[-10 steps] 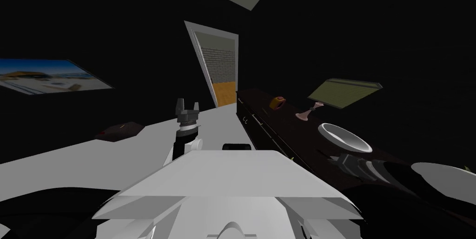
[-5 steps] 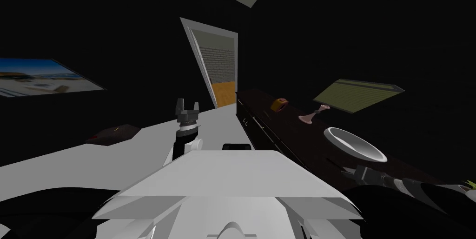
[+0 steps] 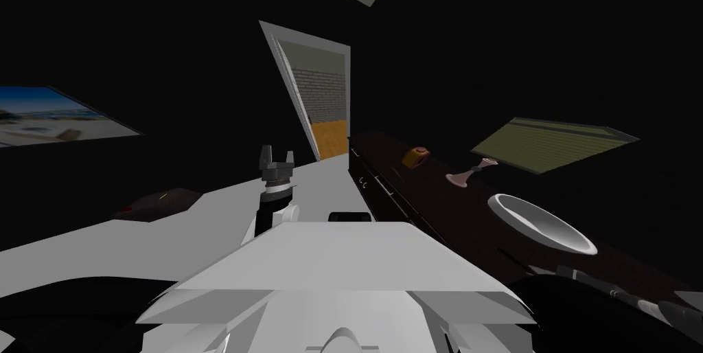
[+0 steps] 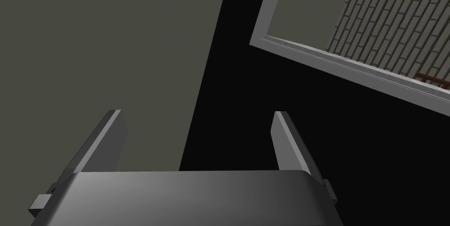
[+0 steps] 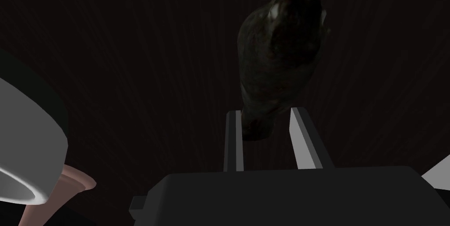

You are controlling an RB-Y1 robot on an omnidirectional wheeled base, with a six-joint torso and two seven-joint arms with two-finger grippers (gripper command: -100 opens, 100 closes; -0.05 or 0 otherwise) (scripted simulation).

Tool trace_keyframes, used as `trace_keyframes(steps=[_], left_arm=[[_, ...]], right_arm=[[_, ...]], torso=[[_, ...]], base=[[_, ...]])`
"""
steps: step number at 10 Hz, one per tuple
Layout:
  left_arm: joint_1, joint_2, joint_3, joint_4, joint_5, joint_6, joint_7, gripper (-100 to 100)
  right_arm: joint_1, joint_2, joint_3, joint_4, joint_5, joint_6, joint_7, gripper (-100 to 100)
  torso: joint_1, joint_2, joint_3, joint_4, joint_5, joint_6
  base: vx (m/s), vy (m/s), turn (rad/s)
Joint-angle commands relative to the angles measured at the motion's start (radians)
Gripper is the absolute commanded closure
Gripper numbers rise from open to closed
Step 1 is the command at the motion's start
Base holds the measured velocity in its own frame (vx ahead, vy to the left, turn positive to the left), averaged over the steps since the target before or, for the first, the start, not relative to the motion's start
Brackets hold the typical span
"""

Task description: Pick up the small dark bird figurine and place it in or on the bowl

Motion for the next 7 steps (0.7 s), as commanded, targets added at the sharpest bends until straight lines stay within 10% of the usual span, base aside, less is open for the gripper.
trace_keyframes(steps=[1,5,6,7], left_arm=[[0.0,0.0,0.0,0.0,0.0,0.0,0.0,0],[0.0,0.0,0.0,0.0,0.0,0.0,0.0,0],[0.0,0.0,0.0,0.0,0.0,0.0,0.0,0],[0.0,0.0,0.0,0.0,0.0,0.0,0.0,0]], right_arm=[[0.031,0.037,-0.049,0.021,-0.001,-0.032,0.05,100],[0.05,0.061,-0.083,0.04,-0.001,-0.055,0.104,100],[0.05,0.062,-0.084,0.042,-0.001,-0.056,0.11,0],[0.019,0.042,-0.094,0.073,0.005,-0.081,0.087,100]], torso=[[0.0,0.0,0.0,0.0,0.0,0.0],[0.001,-0.001,-0.001,0.0,0.0,0.0],[0.0,0.002,0.001,0.0,0.0,-0.001],[-0.001,0.003,0.002,0.001,0.0,-0.001]], base=[[0.123,-0.001,-0.022],[0.085,0.012,-0.017],[0.006,0.002,0.002],[-0.03,0.078,0.22]])
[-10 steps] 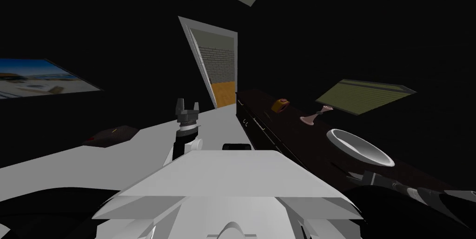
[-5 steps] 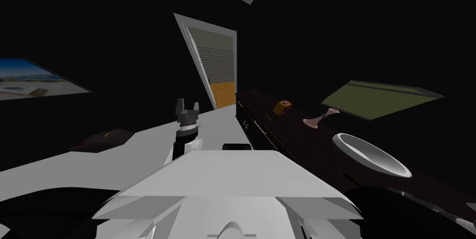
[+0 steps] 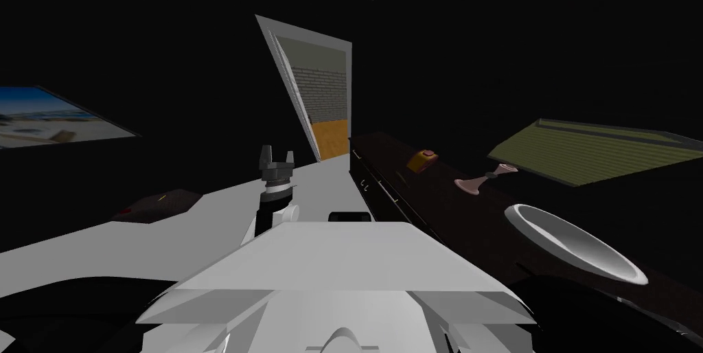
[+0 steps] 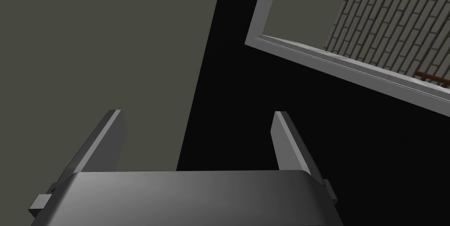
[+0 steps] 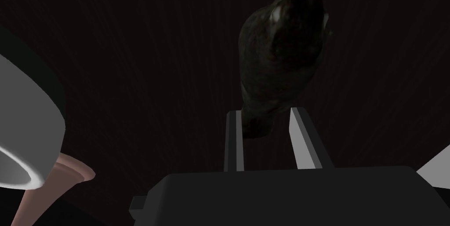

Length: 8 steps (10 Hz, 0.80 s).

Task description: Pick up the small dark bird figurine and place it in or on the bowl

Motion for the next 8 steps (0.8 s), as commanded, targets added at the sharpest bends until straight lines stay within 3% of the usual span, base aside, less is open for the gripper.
trace_keyframes(steps=[1,5,8], left_arm=[[0.0,0.0,0.0,0.0,0.0,0.0,0.0,0],[0.0,0.0,0.0,0.0,0.0,0.0,0.0,0],[0.0,0.0,0.0,0.0,0.0,0.0,0.0,0]], right_arm=[[-0.032,-0.019,-0.006,0.032,0.004,-0.023,-0.017,100],[-0.113,-0.071,-0.022,0.113,0.023,-0.067,-0.07,100],[-0.173,-0.111,-0.027,0.175,0.04,-0.094,-0.108,100]], torso=[[0.0,0.0,0.0,0.0,0.0,0.0],[0.002,0.004,0.002,0.001,0.001,0.001],[-0.003,0.005,0.003,0.001,0.001,0.002]], base=[[-0.052,0.109,0.179],[-0.065,0.081,0.148],[-0.078,0.007,0.153]])
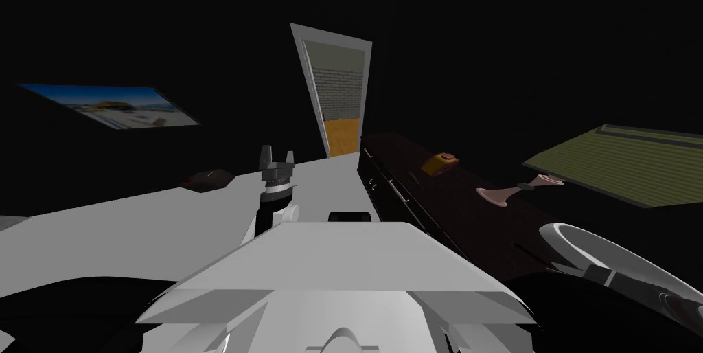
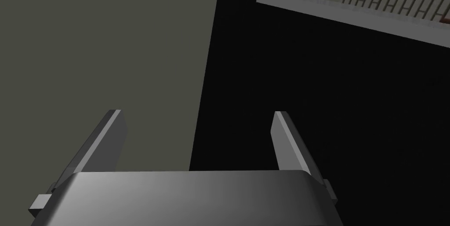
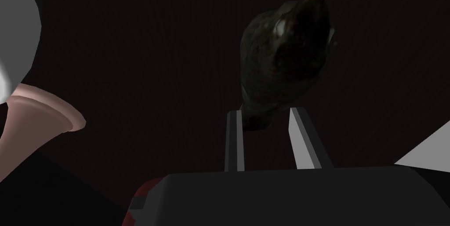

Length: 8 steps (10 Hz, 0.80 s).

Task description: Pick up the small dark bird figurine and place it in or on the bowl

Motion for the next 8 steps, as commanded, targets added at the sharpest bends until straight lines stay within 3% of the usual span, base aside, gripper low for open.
trace_keyframes(steps=[1,8], left_arm=[[0.0,0.0,0.0,0.0,0.0,0.0,0.0,0],[0.0,0.0,0.0,0.0,0.0,0.0,0.0,0]], right_arm=[[-0.022,-0.017,-0.007,0.014,0.012,-0.01,-0.034,100],[-0.193,-0.13,0.017,0.181,0.078,-0.072,-0.135,100]], torso=[[0.0,0.0,0.0,0.0,0.0,0.0],[-0.003,0.003,0.002,0.001,-0.001,0.001]], base=[[-0.087,-0.027,0.153],[-0.108,-0.044,0.162]])
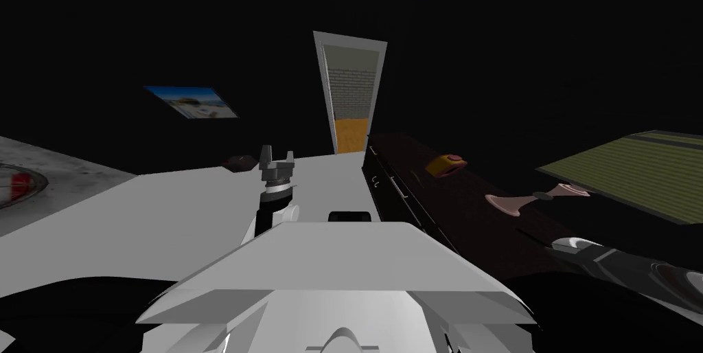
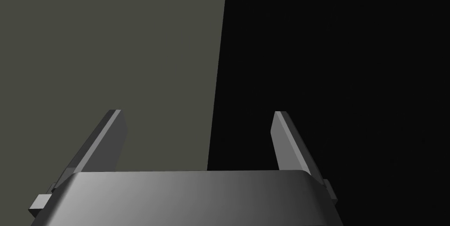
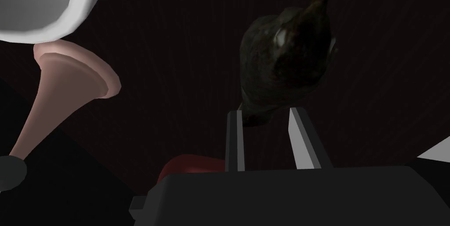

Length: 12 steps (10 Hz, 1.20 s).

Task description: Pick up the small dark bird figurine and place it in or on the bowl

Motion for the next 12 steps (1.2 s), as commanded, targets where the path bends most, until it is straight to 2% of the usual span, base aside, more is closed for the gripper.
trace_keyframes(steps=[1,5,6,9,10,12], left_arm=[[0.0,0.0,0.0,0.0,0.0,0.0,0.0,0],[0.0,0.0,0.0,0.0,0.0,0.0,0.0,0],[0.0,0.0,0.0,0.0,0.0,0.0,0.0,0],[0.0,0.0,0.0,0.0,0.0,0.0,0.0,0],[0.0,0.0,0.0,0.0,0.0,0.0,0.0,0],[0.0,0.0,0.0,0.0,0.0,0.0,0.0,0]], right_arm=[[-0.035,-0.022,0.007,0.029,0.018,-0.014,-0.03,100],[-0.128,-0.084,0.037,0.119,0.064,-0.052,-0.085,100],[-0.128,-0.084,0.037,0.119,0.064,-0.052,-0.085,100],[-0.19,-0.126,0.065,0.179,0.1,-0.077,-0.121,100],[-0.227,-0.15,0.087,0.214,0.123,-0.091,-0.142,100],[-0.261,-0.172,0.108,0.245,0.144,-0.102,-0.161,100]], torso=[[0.0,0.0,0.0,0.0,0.0,0.0],[0.0,0.0,0.0,0.0,0.0,0.001],[0.001,0.001,0.001,0.0,0.0,0.002],[-0.001,0.001,0.001,0.0,0.0,0.002],[-0.001,0.002,0.001,0.0,0.0,0.002],[-0.007,0.006,0.003,0.001,-0.001,0.003]], base=[[-0.108,-0.028,0.159],[-0.122,-0.032,0.152],[-0.104,-0.02,0.048],[-0.123,-0.043,0.105],[-0.178,-0.11,0.159],[-0.19,-0.127,0.122]])
